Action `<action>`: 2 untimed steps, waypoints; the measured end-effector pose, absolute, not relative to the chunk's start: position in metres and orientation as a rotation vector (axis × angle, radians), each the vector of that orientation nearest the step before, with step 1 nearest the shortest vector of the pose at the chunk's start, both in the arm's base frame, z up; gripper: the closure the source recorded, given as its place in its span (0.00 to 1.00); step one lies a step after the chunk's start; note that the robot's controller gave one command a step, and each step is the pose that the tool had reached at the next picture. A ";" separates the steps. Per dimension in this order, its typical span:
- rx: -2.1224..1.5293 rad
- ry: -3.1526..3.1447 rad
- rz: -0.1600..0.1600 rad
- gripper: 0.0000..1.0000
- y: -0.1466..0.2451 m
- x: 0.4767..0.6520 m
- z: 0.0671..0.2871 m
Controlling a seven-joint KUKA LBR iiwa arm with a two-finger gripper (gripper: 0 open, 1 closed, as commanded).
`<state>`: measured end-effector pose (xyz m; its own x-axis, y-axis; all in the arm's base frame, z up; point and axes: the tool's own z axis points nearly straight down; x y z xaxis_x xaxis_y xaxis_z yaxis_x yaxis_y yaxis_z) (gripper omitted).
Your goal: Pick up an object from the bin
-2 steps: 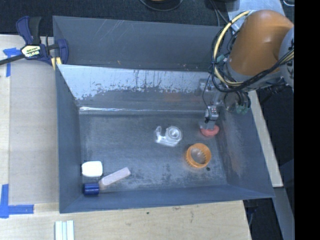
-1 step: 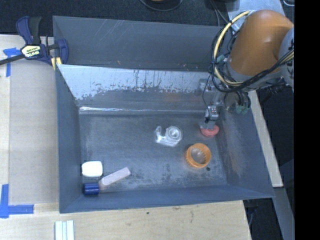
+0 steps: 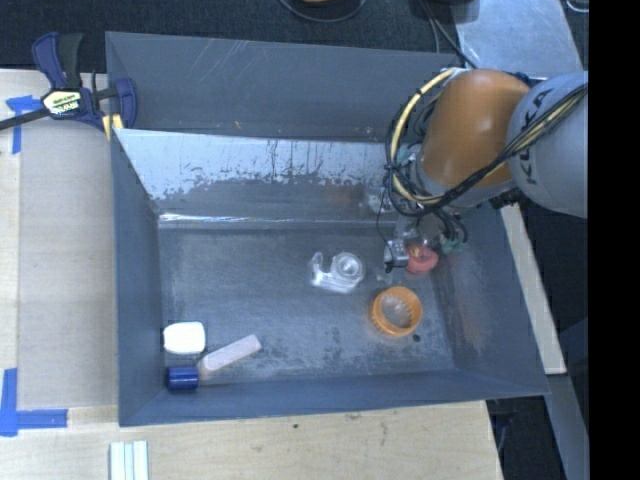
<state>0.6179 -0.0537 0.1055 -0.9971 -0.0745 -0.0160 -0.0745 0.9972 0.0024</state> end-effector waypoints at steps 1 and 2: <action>0.191 3.121 0.008 0.00 -0.030 0.613 0.078; -0.621 3.059 0.001 0.00 -0.030 0.610 0.074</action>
Offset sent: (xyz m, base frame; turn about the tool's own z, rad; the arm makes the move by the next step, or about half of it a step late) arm -0.0117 0.0225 -0.0355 -0.5887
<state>0.6102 -0.0299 0.0743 -0.9208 -0.3896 -0.0199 -0.3896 0.9210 -0.0034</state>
